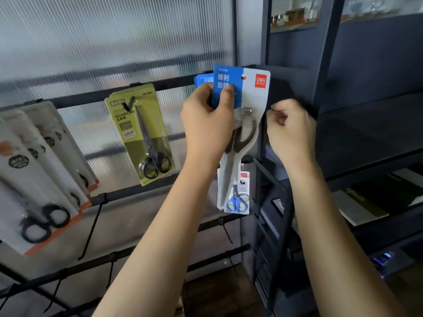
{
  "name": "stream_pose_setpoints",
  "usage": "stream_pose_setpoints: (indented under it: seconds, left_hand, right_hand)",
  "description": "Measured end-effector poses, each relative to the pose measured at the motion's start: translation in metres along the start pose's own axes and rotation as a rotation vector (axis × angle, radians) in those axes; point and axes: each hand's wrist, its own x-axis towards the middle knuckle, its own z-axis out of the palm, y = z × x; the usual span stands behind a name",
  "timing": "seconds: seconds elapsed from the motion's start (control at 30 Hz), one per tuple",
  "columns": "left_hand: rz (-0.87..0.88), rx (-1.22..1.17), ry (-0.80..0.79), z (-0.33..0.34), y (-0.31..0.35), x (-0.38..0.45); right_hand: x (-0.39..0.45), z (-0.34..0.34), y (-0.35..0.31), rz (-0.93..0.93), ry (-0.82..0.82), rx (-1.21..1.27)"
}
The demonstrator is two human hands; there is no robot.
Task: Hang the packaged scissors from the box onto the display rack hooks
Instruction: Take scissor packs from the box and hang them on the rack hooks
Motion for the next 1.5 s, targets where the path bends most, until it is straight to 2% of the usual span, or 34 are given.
stream_pose_setpoints:
  seconds: [0.47,0.83,1.03,1.27,1.5]
  left_hand:
    - [-0.03,0.013,0.136,0.014,-0.016,0.004]
    - [0.038,0.16,0.105,0.012,-0.043,0.012]
    - [-0.001,0.174,0.086,0.012,-0.051,0.009]
    - [-0.044,0.24,0.016,-0.019,-0.084,-0.06]
    - [-0.183,0.403,-0.112,-0.073,-0.155,-0.164]
  right_hand:
    - [-0.028,-0.005,0.027,0.004,-0.077,-0.215]
    - [-0.052,0.002,0.035,0.038,-0.212,-0.319]
    - [-0.073,0.015,0.042,0.062,-0.29,-0.311]
    - [-0.129,0.033,0.061,0.144,-0.368,-0.334]
    - [-0.219,0.065,0.078,0.192,-0.536,-0.43]
